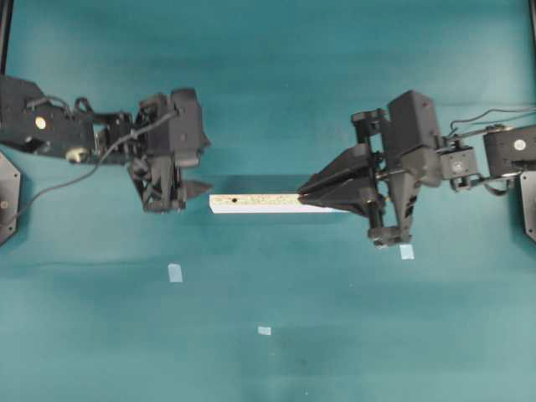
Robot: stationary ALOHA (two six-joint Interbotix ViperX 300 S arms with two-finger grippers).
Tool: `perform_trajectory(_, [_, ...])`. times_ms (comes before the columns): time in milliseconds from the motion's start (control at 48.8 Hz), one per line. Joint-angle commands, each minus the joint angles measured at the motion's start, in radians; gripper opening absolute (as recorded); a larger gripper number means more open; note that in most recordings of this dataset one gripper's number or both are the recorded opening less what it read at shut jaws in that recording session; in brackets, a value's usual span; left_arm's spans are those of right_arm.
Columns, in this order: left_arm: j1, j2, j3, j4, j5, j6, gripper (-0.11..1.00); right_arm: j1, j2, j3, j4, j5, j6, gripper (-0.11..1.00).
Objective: Insert the rod into the hole on the wooden board.
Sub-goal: 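Grasp the left end of the white board with the left gripper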
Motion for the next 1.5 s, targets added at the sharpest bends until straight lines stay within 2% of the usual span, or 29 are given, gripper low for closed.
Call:
perform_trajectory(0, [-0.018, -0.043, -0.002, -0.002, -0.008, 0.006, 1.0, -0.011, -0.023, 0.008, 0.005, -0.023, -0.008, 0.1])
perform_trajectory(123, [-0.018, -0.109, 0.034, 0.0, -0.008, 0.005, 1.0, -0.026, -0.029, 0.026, 0.012, -0.032, -0.052, 0.1])
perform_trajectory(266, [-0.018, -0.196, 0.086, -0.002, -0.009, -0.006, 1.0, -0.032, -0.028, 0.035, 0.048, -0.051, -0.095, 0.1])
perform_trajectory(451, [-0.032, -0.247, 0.103, -0.003, -0.009, -0.008, 1.0, -0.034, -0.028, 0.049, 0.075, -0.066, -0.112, 0.1])
perform_trajectory(738, [-0.095, -0.135, 0.044, -0.006, -0.029, -0.064, 1.0, -0.054, -0.025, 0.054, 0.075, -0.064, -0.115, 0.1])
perform_trajectory(1148, [-0.114, 0.032, -0.052, -0.005, -0.08, -0.069, 1.0, -0.058, -0.023, 0.064, 0.077, -0.063, -0.115, 0.1])
perform_trajectory(1476, [-0.114, 0.092, -0.057, -0.005, -0.152, -0.066, 1.0, -0.058, -0.025, 0.08, 0.075, -0.066, -0.115, 0.1])
